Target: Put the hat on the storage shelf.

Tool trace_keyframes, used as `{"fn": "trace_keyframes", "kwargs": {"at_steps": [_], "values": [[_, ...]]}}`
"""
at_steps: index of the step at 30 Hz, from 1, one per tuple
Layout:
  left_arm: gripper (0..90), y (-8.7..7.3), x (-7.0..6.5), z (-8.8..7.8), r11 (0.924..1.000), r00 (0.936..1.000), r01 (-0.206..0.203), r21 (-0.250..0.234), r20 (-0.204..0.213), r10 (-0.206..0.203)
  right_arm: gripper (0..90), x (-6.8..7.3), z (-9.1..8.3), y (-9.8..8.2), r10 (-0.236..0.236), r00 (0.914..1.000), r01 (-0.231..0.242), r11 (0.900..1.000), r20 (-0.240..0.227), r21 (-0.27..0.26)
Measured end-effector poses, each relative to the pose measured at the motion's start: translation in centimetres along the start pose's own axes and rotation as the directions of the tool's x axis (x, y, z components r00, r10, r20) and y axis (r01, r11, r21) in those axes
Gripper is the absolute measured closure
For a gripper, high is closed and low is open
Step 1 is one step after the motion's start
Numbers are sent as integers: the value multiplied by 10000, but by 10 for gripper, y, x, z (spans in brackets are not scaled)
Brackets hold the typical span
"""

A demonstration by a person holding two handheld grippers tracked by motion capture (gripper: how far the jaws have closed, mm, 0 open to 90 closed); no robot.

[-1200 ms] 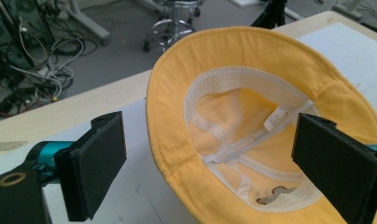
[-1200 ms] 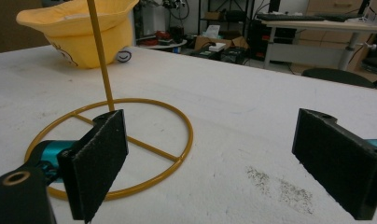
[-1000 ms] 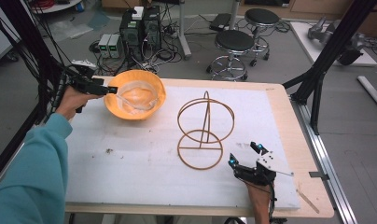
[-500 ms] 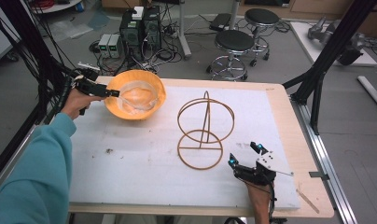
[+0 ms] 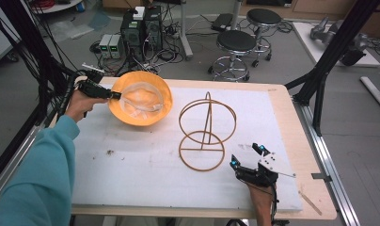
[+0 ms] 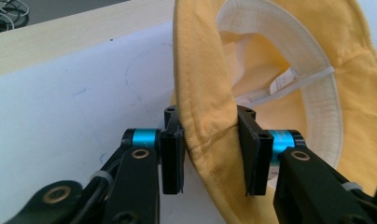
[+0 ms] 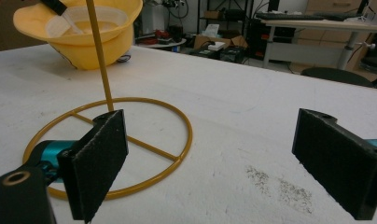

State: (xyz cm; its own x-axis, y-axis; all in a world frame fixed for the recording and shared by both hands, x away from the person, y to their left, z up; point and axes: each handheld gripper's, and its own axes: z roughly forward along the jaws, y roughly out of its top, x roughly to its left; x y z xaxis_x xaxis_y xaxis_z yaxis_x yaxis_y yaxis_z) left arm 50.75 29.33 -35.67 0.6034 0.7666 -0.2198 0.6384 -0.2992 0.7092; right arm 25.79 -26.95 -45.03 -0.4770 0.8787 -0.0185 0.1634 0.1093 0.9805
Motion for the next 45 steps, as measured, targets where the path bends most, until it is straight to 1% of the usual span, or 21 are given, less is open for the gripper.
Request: {"fn": "trace_keyframes", "kwargs": {"at_steps": [6, 8, 9, 10, 13, 14, 18, 19, 21, 22, 23, 24, 26, 27, 28, 31, 32, 35, 36, 38, 45], "values": [[742, 1, -8, -2, 9997, 9996, -176, -166, 214, 179, 93, 1, 0, 0, -23, 10000, 23, 10000, 2, -1], [753, 1, -9, -3, 9997, 9997, -163, -201, 150, 167, 93, 1, 0, 0, 2, 10000, -2, 10000, 2, 11], [769, 1, -10, -3, 9996, 9993, -238, -138, 292, 242, 93, 1, 0, 0, 10, 10000, -10, 10000, 1, 12], [774, 1, -11, -4, 9997, 9996, -220, -136, 152, 222, 93, 1, 0, 0, -14, 10000, 14, 10000, 3, 4], [783, 2, -12, -5, 9995, 9994, -289, -138, 162, 291, 93, 1, 0, 0, 3, 10000, -3, 10000, 2, 7], [783, 2, -13, -6, 9992, 9994, -353, -196, 39, 354, 93, 1, 0, 0, 5, 10000, -5, 10000, -2, 6], [766, 3, -15, -5, 9990, 9992, -373, -262, 116, 377, 93, 1, 0, 0, -19, 10000, 19, 10000, 17, 21], [750, 2, -15, -4, 9995, 9993, -192, -260, 320, 200, 93, 1, 0, 0, -14, 10000, 14, 10000, 16, 20], [697, 2, -14, -2, 9996, 9992, -11, -296, 400, 23, 93, 1, 0, 0, -18, 10000, 18, 10000, 17, 19], [658, 1, -13, -1, 9996, 9989, 97, -281, 470, -84, 93, 1, 0, 0, -14, 10000, 14, 10000, 16, 21], [592, 1, -12, 0, 9996, 9984, 227, -191, 514, -217, 93, 1, 0, 0, -14, 10000, 14, 10000, 6, 7], [530, 0, -11, 2, 9995, 9986, 294, -147, 441, -287, 93, 1, 0, 0, -12, 10000, 12, 10000, 14, 21], [483, -1, -11, 3, 9994, 9983, 330, -99, 494, -324, 93, 1, 0, 0, -26, 10000, 26, 10000, 25, 2], [447, -3, -10, 7, 9989, 9971, 460, 84, 605, -465, 93, 1, 0, 0, -17, 10000, 17, 10000, 16, 23], [412, -3, -10, 8, 9987, 9973, 486, 159, 550, -494, 93, 1, 0, 0, -10, 10000, 10, 10000, 3, 5], [463, -5, -9, 10, 9987, 9968, 487, 140, 627, -495, 93, 1, 0, 0, -10, 10000, 10, 10000, 1, 2], [497, -6, -9, 9, 9990, 9971, 436, 109, 616, -442, 93, 1, 0, 0, -22, 10000, 22, 10000, 2, -3], [656, -6, -9, 8, 9993, 9976, 367, 37, 588, -369, 93, 1, 0, 0, -26, 10000, 26, 10000, 4, -2], [688, -6, -9, 7, 9996, 9980, 292, 61, 554, -295, 93, 1, 0, 0, 6, 10000, -6, 10000, 3, 10], [737, -6, -9, 6, 9994, 9976, 348, 20, 605, -349, 93, 1, 0, 0, -13, 10000, 13, 10000, 7, 7], [814, -4, -14, 3, 9999, 9991, 102, -70, 402, -99, 93, 1, 0, 0, -61, 10000, 61, 10000, 35, 3]]}}
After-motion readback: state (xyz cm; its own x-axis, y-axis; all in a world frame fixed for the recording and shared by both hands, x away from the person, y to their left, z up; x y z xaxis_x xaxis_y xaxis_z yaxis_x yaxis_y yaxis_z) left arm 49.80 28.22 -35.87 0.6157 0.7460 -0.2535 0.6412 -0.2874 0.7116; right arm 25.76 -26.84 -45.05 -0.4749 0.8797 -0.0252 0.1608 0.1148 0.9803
